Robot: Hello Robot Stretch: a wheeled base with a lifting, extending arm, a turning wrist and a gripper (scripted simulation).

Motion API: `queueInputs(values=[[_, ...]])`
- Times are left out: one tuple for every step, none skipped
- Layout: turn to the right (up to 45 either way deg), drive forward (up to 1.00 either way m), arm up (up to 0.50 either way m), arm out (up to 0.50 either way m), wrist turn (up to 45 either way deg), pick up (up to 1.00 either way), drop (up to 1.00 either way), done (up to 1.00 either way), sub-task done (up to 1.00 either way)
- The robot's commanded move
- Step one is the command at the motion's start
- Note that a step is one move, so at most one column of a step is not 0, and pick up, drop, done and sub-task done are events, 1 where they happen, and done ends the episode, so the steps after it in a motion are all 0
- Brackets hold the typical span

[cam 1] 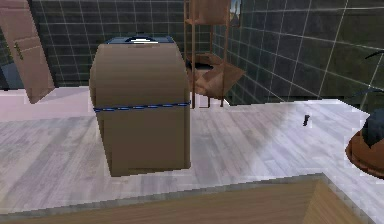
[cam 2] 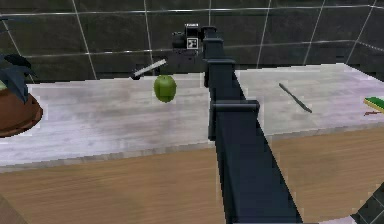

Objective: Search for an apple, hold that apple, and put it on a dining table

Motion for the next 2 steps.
queueInputs(values=[[0.0, 0.00, 0.00, 0.00, 18.0, 0.00, 0.00, 0.00, 0.00], [0.0, 0.00, -0.08, 0.00, 0.0, 0.00, 0.00, 0.00, 0.00]])
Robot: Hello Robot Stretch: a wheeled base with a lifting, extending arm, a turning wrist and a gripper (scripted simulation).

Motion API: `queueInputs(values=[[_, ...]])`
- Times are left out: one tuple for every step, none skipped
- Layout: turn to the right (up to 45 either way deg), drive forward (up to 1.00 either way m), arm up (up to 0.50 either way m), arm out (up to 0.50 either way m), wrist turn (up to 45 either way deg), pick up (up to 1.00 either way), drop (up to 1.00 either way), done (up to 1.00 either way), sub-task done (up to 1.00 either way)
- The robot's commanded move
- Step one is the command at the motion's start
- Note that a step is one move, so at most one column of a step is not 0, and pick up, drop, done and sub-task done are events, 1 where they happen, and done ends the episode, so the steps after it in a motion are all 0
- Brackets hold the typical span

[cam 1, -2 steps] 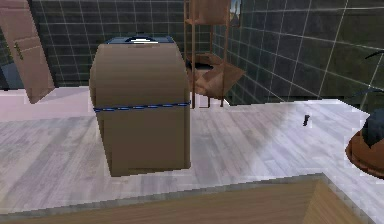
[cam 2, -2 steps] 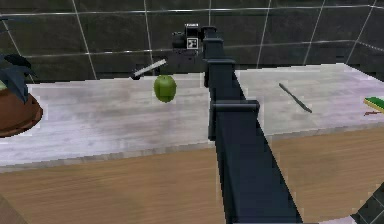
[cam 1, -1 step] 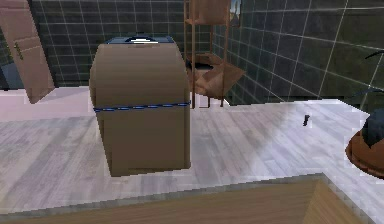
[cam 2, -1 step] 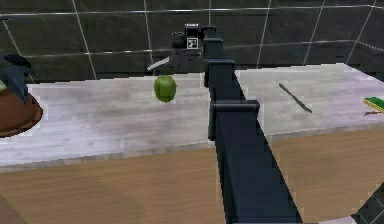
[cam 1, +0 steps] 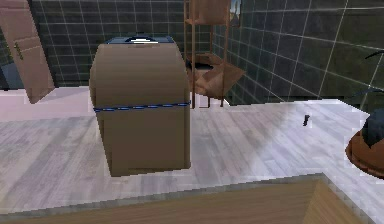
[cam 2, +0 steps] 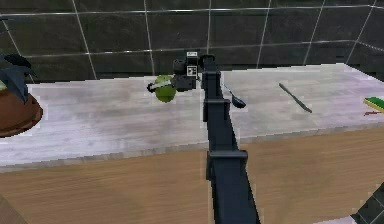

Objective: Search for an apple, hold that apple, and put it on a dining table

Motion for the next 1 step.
queueInputs(values=[[0.0, 0.00, 0.00, 0.00, 0.0, 1.00, 0.00, 0.00, 0.00]])
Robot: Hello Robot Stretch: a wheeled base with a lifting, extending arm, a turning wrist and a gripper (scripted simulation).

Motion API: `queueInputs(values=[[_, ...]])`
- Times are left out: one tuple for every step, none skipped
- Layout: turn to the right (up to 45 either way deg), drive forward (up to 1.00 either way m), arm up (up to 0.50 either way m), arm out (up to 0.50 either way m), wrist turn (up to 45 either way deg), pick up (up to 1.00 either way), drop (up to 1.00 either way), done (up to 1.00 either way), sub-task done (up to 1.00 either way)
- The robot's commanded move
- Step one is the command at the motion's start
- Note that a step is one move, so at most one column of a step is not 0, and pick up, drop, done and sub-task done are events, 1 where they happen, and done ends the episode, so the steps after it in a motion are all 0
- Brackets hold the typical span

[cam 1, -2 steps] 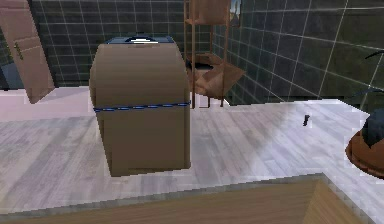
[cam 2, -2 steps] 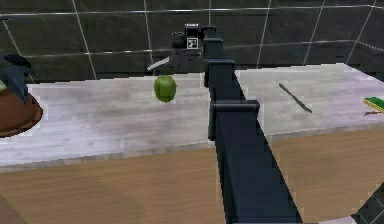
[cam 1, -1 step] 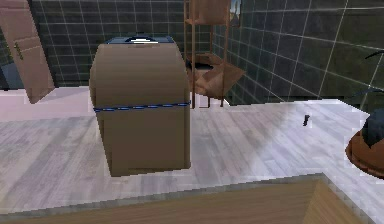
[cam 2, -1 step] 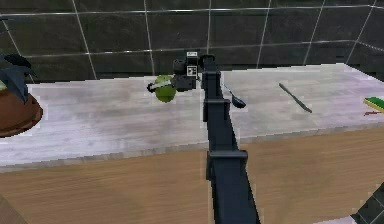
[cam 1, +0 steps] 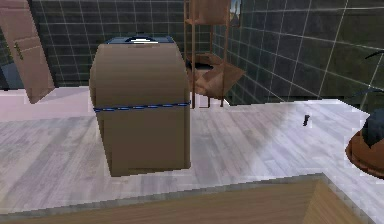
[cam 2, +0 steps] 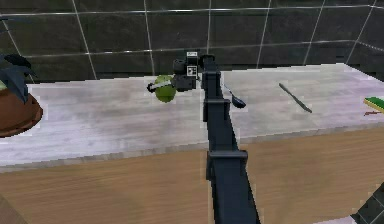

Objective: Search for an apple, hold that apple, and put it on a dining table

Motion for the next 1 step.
queueInputs(values=[[0.0, 0.00, 0.08, 0.00, 0.0, 0.00, 0.00, 0.00, 0.00]])
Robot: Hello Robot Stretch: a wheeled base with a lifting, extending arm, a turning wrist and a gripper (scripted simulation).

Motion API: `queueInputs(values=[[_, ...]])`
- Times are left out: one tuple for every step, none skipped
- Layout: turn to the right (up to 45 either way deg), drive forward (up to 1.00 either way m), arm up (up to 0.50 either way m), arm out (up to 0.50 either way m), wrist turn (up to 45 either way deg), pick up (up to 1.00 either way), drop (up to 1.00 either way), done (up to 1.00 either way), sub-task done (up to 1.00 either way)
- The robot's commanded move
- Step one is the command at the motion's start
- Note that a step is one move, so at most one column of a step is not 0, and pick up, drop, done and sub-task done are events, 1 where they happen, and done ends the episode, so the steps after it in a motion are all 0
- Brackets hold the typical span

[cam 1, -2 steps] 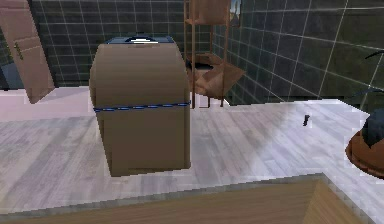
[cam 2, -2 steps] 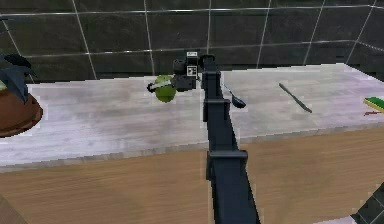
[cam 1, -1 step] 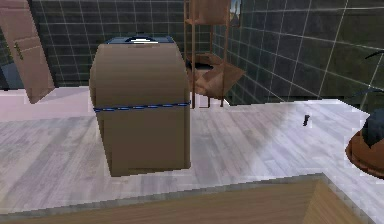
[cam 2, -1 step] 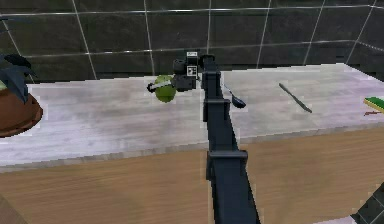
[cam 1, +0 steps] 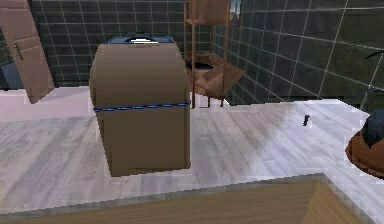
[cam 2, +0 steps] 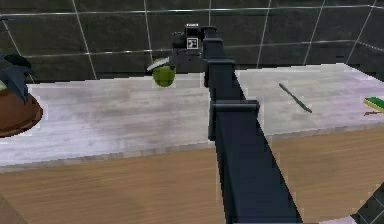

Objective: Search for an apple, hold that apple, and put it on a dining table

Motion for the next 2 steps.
queueInputs(values=[[0.0, 0.00, 0.00, 0.00, -45.0, 0.00, 0.00, 0.00, 0.00], [0.0, 0.00, 0.00, 0.00, -45.0, 0.00, 0.00, 0.00, 0.00]])
